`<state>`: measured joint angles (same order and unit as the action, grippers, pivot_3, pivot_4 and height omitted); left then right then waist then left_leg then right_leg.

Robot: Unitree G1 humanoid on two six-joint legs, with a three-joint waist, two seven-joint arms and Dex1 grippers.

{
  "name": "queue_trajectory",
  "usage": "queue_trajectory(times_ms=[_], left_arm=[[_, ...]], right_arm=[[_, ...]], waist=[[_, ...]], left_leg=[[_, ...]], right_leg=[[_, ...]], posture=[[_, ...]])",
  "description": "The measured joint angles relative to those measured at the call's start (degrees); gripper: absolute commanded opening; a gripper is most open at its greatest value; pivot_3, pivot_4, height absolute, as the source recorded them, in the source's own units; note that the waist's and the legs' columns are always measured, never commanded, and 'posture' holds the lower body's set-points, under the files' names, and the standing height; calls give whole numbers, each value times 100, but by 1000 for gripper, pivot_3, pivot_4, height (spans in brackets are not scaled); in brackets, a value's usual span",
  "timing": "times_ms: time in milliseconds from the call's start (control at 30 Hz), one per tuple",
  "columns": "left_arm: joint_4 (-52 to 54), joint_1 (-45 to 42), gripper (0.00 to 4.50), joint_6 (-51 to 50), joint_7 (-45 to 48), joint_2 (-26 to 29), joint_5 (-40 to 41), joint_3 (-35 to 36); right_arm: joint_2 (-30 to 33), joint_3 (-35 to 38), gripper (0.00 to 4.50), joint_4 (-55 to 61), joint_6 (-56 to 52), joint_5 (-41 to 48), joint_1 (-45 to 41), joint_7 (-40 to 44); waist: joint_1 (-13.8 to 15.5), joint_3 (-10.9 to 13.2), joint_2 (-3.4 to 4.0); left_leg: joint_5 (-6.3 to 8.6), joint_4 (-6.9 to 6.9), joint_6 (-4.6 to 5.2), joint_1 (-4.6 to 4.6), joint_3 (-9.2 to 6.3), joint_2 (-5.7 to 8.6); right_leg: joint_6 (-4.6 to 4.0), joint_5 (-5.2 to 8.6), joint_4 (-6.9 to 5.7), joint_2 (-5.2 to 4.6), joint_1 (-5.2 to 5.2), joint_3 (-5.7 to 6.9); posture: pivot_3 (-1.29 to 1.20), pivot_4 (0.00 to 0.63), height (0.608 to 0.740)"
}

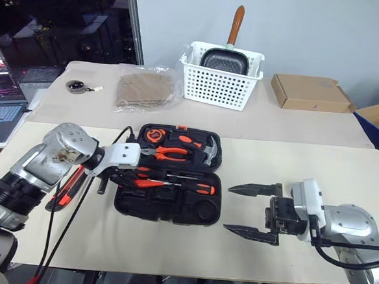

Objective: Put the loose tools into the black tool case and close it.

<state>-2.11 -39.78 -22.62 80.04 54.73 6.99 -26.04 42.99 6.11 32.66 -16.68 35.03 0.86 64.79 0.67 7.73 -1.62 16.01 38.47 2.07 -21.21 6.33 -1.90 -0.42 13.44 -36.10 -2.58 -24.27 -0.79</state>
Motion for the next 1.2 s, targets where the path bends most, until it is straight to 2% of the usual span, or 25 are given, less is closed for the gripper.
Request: queue_trajectory(times_ms=[200,400,800,833,1033,1100,1200], left_arm=[[35,-49,409,-86,23,-330,-301,-25],[-41,-35,409,134,59,-400,-651,-111],[-148,-114,409,228,382,-407,-814,-110],[-149,-128,1413,211,392,-420,-849,-110],[57,-79,3373,-168,352,-516,-865,-18],[398,-12,3373,-480,248,-533,-664,219],[1385,358,3373,-1087,49,-382,-102,1028]], right_arm=[[11,39,4042,10,0,0,2,-40],[13,112,4042,58,0,0,27,-103],[14,128,4042,132,0,2,117,-124],[17,128,4042,134,0,2,132,-123],[21,129,4042,135,0,2,133,-118],[23,131,4042,138,0,4,129,-111],[26,115,4042,115,5,0,57,-103]], waist=[[-21,-1,2],[-19,-2,3],[-64,-2,4],[-65,-2,4],[-39,-2,3],[-26,-2,3],[-38,-3,6]], left_leg=[[9,25,15,3,-1,-3],[9,25,15,2,-3,-5],[12,27,20,3,-3,-6],[12,27,20,3,-3,-5],[12,32,20,2,-4,-5],[11,35,20,1,-5,-6],[12,32,20,3,-5,-8]], right_leg=[[3,-2,-12,4,6,-5],[2,-2,-13,7,4,-5],[2,-2,-14,10,4,-7],[2,-2,-15,9,4,-7],[2,-2,-22,7,4,-5],[3,-2,-25,5,3,-4],[3,-2,-22,3,4,-8]], posture=[[0,150,740],[0,150,740],[0,150,740],[0,150,740],[0,150,740],[0,150,740],[0,150,740]])
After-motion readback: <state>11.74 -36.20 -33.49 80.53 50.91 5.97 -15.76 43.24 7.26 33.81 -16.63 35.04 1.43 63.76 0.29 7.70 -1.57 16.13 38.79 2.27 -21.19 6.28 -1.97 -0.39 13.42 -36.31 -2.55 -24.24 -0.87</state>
